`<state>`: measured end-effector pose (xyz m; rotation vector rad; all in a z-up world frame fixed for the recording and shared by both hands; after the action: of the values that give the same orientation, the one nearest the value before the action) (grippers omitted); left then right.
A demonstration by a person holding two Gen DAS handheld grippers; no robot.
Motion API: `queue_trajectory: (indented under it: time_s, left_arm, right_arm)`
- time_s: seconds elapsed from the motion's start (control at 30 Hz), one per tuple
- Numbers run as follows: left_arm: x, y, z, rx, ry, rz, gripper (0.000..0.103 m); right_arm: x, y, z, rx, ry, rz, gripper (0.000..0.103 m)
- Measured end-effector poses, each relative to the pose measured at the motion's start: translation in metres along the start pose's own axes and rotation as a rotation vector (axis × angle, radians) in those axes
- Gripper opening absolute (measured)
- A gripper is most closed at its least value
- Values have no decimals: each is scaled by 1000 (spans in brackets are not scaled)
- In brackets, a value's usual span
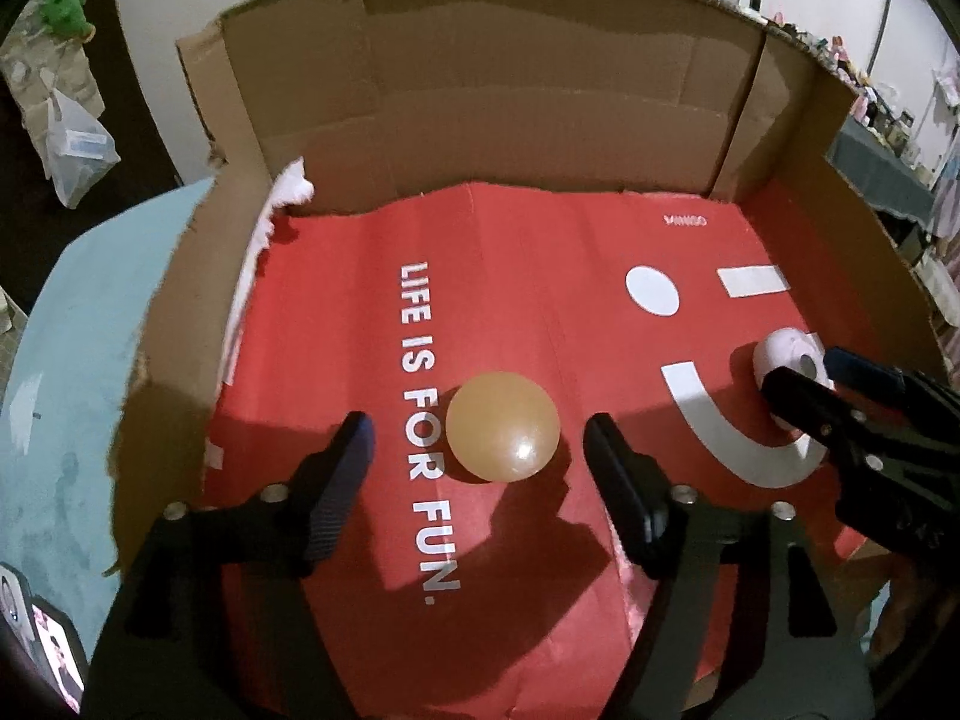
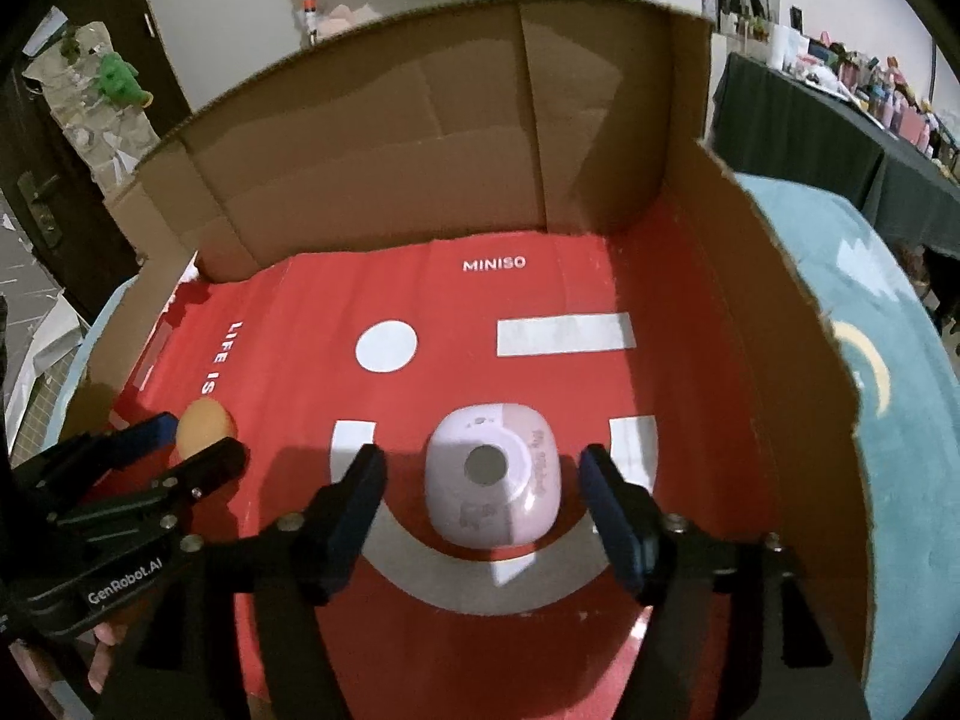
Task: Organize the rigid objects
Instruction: 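Open both tools to release the compact and pink case in the box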
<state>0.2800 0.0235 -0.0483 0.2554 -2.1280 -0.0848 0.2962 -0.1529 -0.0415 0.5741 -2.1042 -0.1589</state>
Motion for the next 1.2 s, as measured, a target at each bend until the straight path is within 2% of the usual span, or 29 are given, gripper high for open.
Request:
queue_trajectory:
  time_s: [0.3,0.37,0.43,0.53,0.63,0.87,0.93,1.2]
  left_arm:
    - [34,7,1,-6,-77,-13,72]
    - [44,10,1,-4,-104,-29,77]
    - [52,10,0,-3,-125,-37,90]
    - [65,13,1,-1,-156,-43,92]
    - [79,16,4,-1,-185,-48,97]
    - [117,27,10,38,-273,-17,98]
    - [127,29,15,34,-299,-10,101]
    - [156,32,43,21,-345,34,103]
  right_arm:
    - [33,14,1,32,-88,-40,86]
    - [43,18,1,40,-119,-48,91]
    - [53,20,2,39,-148,-67,97]
    - [68,26,6,56,-185,-86,102]
    - [82,31,10,68,-214,-99,103]
    - [115,46,22,105,-282,-133,103]
    - [123,49,26,120,-294,-132,103]
    - [155,62,49,174,-358,-121,103]
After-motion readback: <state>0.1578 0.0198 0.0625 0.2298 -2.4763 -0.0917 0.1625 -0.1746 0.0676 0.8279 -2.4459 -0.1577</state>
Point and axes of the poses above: each gripper's, at about its wrist camera, not at the fingertips, and x roughly against the way its jaws point, y to its left, z to its underside, the point moved 4 cm from there along -x, roughly the way its jaws point, and after that the axes turned 12 degrees about -z, right-handed, at the moved point
